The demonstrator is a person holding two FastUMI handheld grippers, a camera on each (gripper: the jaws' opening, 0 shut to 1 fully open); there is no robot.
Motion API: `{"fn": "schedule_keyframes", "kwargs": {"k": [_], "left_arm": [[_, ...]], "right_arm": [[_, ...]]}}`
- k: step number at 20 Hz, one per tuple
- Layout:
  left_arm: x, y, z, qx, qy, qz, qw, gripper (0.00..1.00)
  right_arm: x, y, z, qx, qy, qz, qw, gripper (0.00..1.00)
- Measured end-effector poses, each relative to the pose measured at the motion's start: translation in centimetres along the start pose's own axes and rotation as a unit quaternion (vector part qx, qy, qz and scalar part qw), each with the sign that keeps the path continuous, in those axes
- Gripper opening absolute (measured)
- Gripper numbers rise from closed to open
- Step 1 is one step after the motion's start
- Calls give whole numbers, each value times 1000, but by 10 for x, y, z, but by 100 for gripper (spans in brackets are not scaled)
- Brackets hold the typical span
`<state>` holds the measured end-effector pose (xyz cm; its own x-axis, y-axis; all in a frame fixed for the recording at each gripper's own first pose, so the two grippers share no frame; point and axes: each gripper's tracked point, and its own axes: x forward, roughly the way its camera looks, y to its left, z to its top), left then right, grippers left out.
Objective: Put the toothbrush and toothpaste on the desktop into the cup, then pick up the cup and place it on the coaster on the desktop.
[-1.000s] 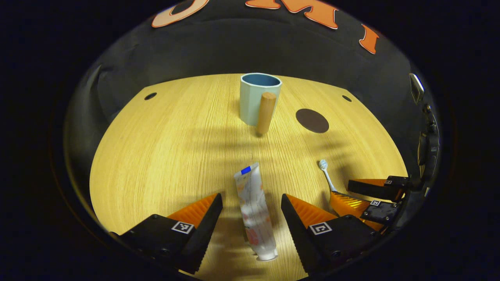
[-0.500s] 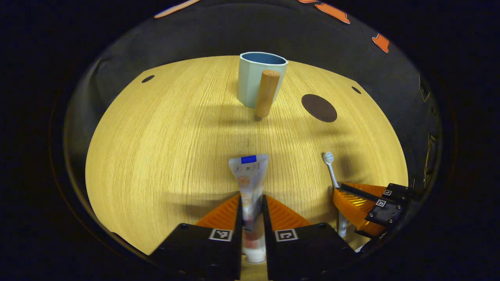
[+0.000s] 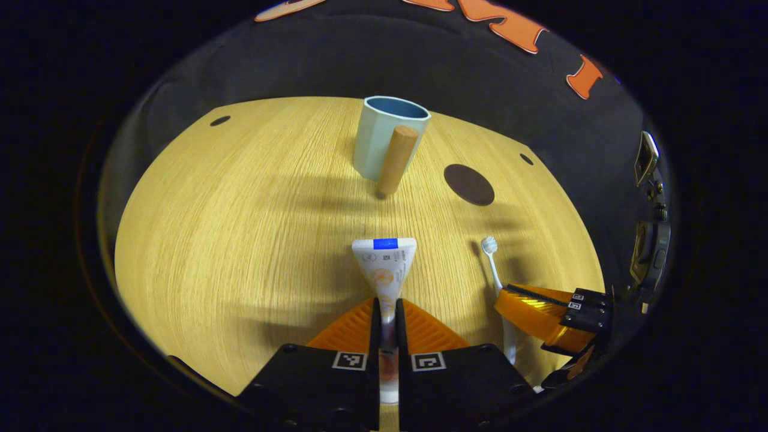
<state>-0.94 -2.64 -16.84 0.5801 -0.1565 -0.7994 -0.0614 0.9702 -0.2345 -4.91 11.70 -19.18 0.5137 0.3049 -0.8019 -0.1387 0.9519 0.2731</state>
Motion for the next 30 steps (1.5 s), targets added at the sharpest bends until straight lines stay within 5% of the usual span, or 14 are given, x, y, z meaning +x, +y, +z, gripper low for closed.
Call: {"fn": "schedule_keyframes", "kwargs": {"k": [12, 24, 30], "left_arm": [[-35, -22, 67, 46, -148, -26, 988, 7], [-78, -18, 179, 56, -321, -7, 945, 7], [-73, -18, 240, 50, -391, 4, 919, 7]], "right_arm": [[-41, 2, 59, 15, -119, 40, 992, 4], [-87, -9, 130, -17, -269, 30, 963, 4], [-92, -22, 154, -4, -300, 26, 954, 4]]}}
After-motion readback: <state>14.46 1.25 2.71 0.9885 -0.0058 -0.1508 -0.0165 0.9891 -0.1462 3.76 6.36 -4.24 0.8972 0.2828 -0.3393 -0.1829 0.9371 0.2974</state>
